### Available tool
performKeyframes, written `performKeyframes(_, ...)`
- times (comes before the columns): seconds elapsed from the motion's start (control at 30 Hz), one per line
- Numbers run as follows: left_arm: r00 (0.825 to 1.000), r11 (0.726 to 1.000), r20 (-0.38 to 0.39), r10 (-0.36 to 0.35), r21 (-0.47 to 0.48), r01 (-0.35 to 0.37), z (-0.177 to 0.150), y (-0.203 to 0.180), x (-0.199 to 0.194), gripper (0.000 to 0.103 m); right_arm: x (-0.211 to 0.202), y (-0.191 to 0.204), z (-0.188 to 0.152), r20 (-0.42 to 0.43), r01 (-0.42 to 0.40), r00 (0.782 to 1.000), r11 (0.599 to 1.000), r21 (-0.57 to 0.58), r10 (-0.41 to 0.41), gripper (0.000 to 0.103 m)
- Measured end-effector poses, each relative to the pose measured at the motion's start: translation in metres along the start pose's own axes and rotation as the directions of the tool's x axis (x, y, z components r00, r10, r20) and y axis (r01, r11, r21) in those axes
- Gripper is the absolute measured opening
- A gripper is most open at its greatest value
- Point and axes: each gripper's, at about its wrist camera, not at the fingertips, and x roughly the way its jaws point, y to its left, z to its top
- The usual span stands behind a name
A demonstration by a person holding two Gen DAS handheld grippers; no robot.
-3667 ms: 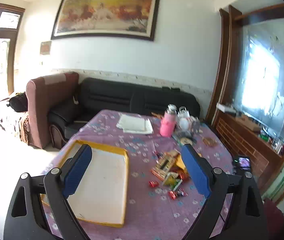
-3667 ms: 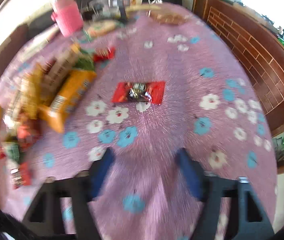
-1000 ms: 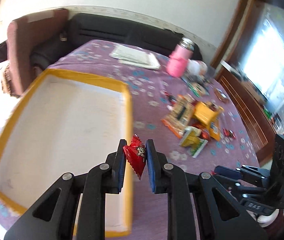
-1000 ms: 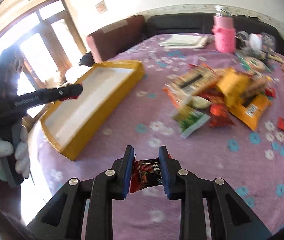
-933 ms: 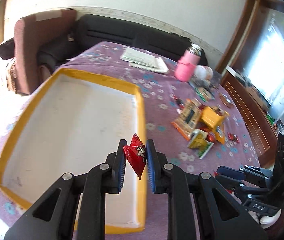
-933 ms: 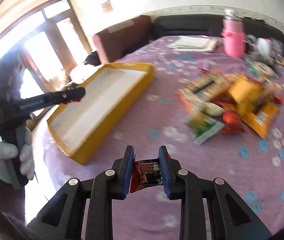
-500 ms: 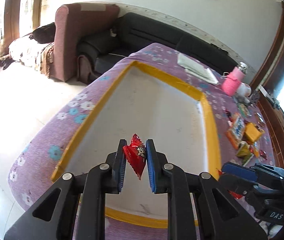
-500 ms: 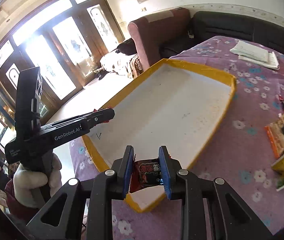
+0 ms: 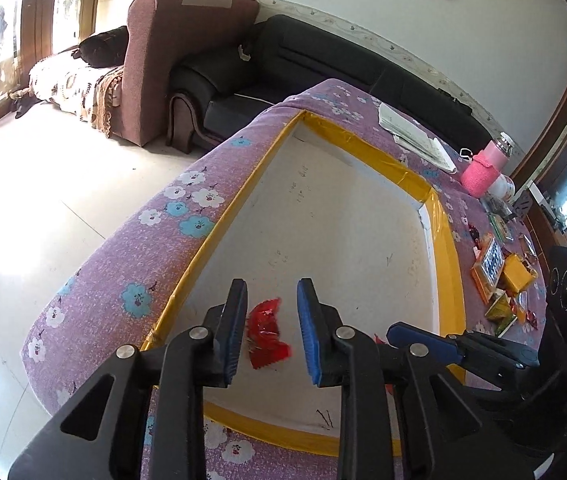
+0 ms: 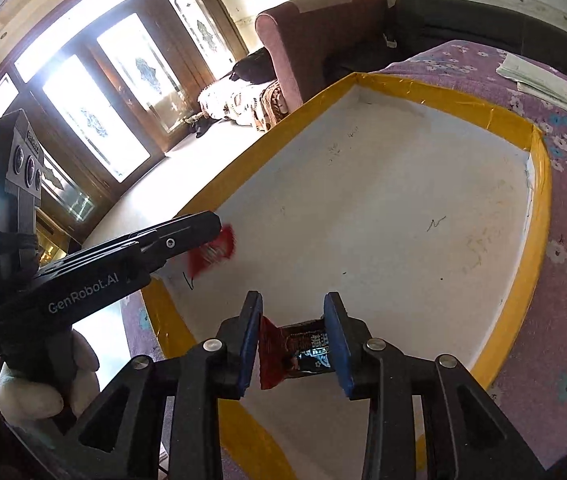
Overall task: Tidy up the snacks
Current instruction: 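Carry both red candies to the yellow-rimmed tray and open both tools, then grasp the green-and-yellow pouch with the left tool while the right grasps the red-and-gold packet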
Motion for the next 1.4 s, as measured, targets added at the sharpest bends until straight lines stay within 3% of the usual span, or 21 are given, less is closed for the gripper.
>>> performKeyframes(0.07, 1.0, 1.0, 0.008, 0.005, -0.004, -0.005, 0.001, -0.001, -0.004, 0.033, -0.009, 0.001, 0.0, 0.014, -0.002, 1.0, 1.0, 0.0, 0.002, 0.036)
performKeyframes(0.27, 0.998, 1.0, 0.06, 0.013, 0.005, -0.013, 0.005, -0.018, -0.027, 0.037, -0.049, -0.007, 0.002, 0.1, -0.017, 0.995, 1.0, 0.023, 0.015, 0.044)
performKeyframes(0.43, 0.994, 0.996, 0.105, 0.006, 0.091, -0.016, 0.004, -0.056, -0.044, 0.05, -0.082, -0.031, -0.006, 0.173, -0.026, 0.985, 0.995, 0.092, 0.01, 0.049)
performKeyframes(0.53, 0.995, 0.988, 0.096, -0.023, 0.151, 0.008, 0.002, -0.085, -0.047, 0.052, -0.103, -0.054, -0.013, 0.211, -0.017, 0.977, 0.99, 0.14, -0.013, 0.052)
performKeyframes(0.6, 0.995, 0.982, 0.062, -0.074, 0.177, 0.062, 0.001, -0.101, -0.048, 0.055, -0.116, -0.068, -0.019, 0.236, -0.006, 0.971, 0.987, 0.16, -0.033, 0.052)
performKeyframes(0.73, 0.981, 0.964, 0.013, -0.193, 0.188, 0.187, -0.001, -0.128, -0.05, 0.067, -0.164, -0.127, -0.044, 0.29, 0.068, 0.947, 0.966, 0.248, -0.141, 0.06)
performKeyframes(0.87, 0.973, 0.948, -0.006, -0.229, 0.226, 0.224, -0.01, -0.157, -0.042, 0.071, -0.208, -0.207, -0.077, 0.258, 0.193, 0.915, 0.897, 0.398, -0.311, 0.062)
performKeyframes(0.97, 0.969, 0.936, -0.061, -0.24, 0.249, 0.248, -0.021, -0.178, -0.027, 0.071, -0.228, -0.243, -0.096, 0.23, 0.217, 0.905, 0.853, 0.474, -0.358, 0.062)
performKeyframes(1.07, 0.967, 0.927, -0.085, -0.24, 0.276, 0.254, -0.03, -0.191, -0.021, 0.071, -0.231, -0.257, -0.1, 0.218, 0.187, 0.917, 0.843, 0.504, -0.334, 0.062)
performKeyframes(1.17, 0.969, 0.93, -0.079, -0.233, 0.272, 0.246, -0.03, -0.193, -0.025, 0.071, -0.208, -0.248, -0.085, 0.195, 0.155, 0.939, 0.857, 0.491, -0.282, 0.062)
performKeyframes(1.27, 0.975, 0.941, -0.057, -0.216, 0.255, 0.224, -0.027, -0.187, -0.032, 0.071, -0.182, -0.232, -0.066, 0.184, 0.185, 0.937, 0.866, 0.465, -0.298, 0.062)
performKeyframes(1.33, 0.977, 0.944, -0.05, -0.209, 0.249, 0.214, -0.026, -0.182, -0.035, 0.071, -0.164, -0.229, -0.057, 0.149, 0.238, 0.932, 0.867, 0.438, -0.331, 0.054)
performKeyframes(1.4, 0.978, 0.946, -0.046, -0.202, 0.251, 0.207, -0.026, -0.178, -0.036, 0.071, -0.149, -0.229, -0.055, 0.115, 0.236, 0.943, 0.87, 0.434, -0.313, 0.038)
